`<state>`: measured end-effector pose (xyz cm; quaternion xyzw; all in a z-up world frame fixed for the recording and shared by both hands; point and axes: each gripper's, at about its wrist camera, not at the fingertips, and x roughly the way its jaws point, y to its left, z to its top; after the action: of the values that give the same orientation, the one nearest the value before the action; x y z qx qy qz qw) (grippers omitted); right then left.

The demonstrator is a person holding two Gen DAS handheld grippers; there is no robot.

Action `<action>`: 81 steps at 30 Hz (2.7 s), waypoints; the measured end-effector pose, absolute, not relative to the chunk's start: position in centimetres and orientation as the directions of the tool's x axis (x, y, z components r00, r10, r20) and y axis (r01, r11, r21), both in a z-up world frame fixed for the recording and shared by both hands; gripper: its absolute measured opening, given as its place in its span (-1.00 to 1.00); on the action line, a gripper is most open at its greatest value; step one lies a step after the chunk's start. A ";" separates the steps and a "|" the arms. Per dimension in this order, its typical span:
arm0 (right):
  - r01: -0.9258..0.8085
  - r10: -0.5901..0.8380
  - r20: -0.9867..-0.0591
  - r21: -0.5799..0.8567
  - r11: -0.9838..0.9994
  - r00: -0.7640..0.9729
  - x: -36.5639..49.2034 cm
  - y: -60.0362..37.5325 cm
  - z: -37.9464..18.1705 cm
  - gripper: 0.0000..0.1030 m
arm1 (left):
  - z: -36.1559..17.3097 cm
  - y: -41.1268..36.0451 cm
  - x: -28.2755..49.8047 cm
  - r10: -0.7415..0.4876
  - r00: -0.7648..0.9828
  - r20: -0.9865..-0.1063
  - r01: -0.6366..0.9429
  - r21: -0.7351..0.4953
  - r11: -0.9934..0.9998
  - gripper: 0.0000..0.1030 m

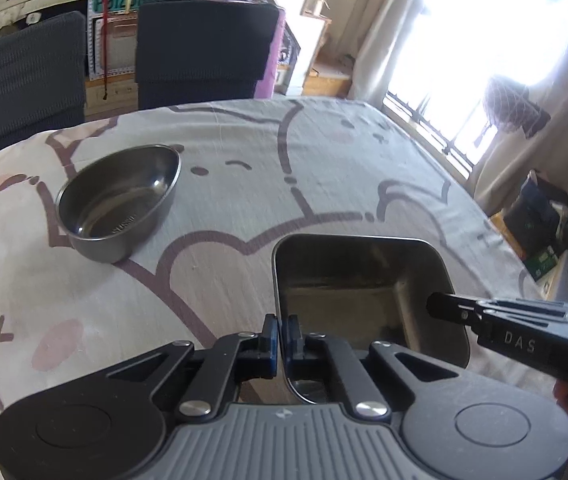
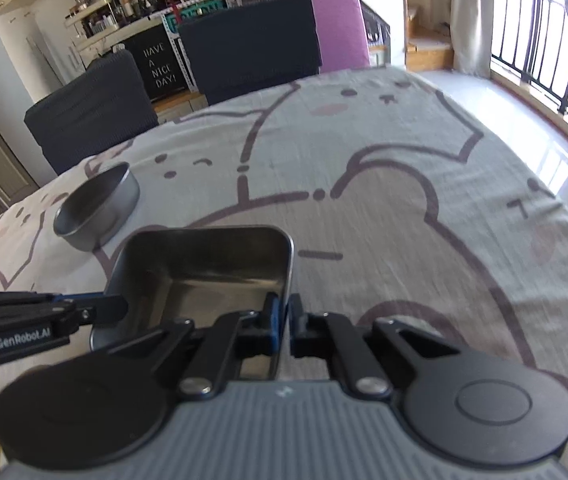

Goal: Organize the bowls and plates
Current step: 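Grasp the steel pan rim with the right gripper while the left gripper grasps it too, then lift the steel pan with both grippers and carry it toward the bowl stack, then lower the steel pan onto the tablecloth beside the stack with both grippers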

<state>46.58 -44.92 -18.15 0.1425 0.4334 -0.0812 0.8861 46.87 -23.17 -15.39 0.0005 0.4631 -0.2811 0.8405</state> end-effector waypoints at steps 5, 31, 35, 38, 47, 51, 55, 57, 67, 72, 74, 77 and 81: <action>0.252 -0.008 -0.757 0.208 0.945 0.653 45.6 -44.7 -16.7 -0.89 | -13.8 -22.0 45.9 -0.485 0.436 -0.758 0.462 -0.275 0.843 -0.93; 0.013 0.188 -0.597 0.315 0.949 0.780 39.3 -33.3 -8.2 -0.88 | -4.6 -7.3 35.2 -0.401 0.658 -0.638 0.314 -0.251 0.916 -0.92; -0.038 0.232 -0.598 0.319 0.947 0.767 39.0 -30.2 -7.7 -0.88 | -4.4 -4.4 33.7 -0.362 0.682 -0.636 0.272 -0.239 0.932 -0.92; -0.075 0.259 -0.613 0.310 0.948 0.746 38.9 -27.8 -7.8 -0.88 | -4.5 -2.4 33.0 -0.335 0.692 -0.640 0.236 -0.238 0.942 -0.92; -0.180 0.316 -0.654 0.268 0.947 0.687 39.3 -20.8 -8.9 -0.85 | -4.9 3.3 30.9 -0.243 0.711 -0.659 0.131 -0.215 0.968 -0.92; -0.201 0.362 -0.678 0.307 0.930 0.640 39.2 -18.2 -9.9 -0.83 | -5.7 5.6 30.4 -0.208 0.698 -0.685 0.075 -0.219 0.973 -0.92; -0.232 0.381 -0.702 0.303 0.924 0.602 39.2 -15.8 -10.6 -0.82 | -6.5 7.3 30.1 -0.183 0.677 -0.713 0.038 -0.215 0.976 -0.92; -0.245 0.383 -0.709 0.295 0.924 0.591 39.2 -15.1 -10.8 -0.81 | -7.1 8.0 30.3 -0.184 0.662 -0.727 0.025 -0.225 0.974 -0.92; -0.264 0.388 -0.758 0.288 0.920 0.524 40.2 -12.3 -12.8 -0.78 | -9.9 9.5 31.5 -0.159 0.580 -0.799 -0.023 -0.211 0.977 -0.89; -0.273 0.379 -0.778 0.273 0.922 0.501 40.4 -11.8 -13.5 -0.76 | -11.2 9.5 32.1 -0.154 0.536 -0.830 -0.027 -0.200 0.979 -0.89; -0.275 0.375 -0.785 0.269 0.923 0.492 40.4 -11.8 -13.6 -0.76 | -11.5 9.4 32.2 -0.151 0.526 -0.837 -0.024 -0.192 0.981 -0.89; -0.280 0.372 -0.792 0.263 0.923 0.484 40.4 -11.8 -13.7 -0.76 | -11.5 9.2 32.2 -0.138 0.524 -0.840 -0.013 -0.169 0.985 -0.89; -0.285 0.369 -0.801 0.257 0.923 0.472 40.5 -11.6 -13.9 -0.76 | -11.5 9.1 32.1 -0.113 0.521 -0.846 -0.004 -0.135 0.991 -0.91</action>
<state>40.48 -11.64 -13.94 0.0438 0.4772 0.1908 0.8567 32.14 9.06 -11.55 -0.0599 0.4883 -0.0310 0.8701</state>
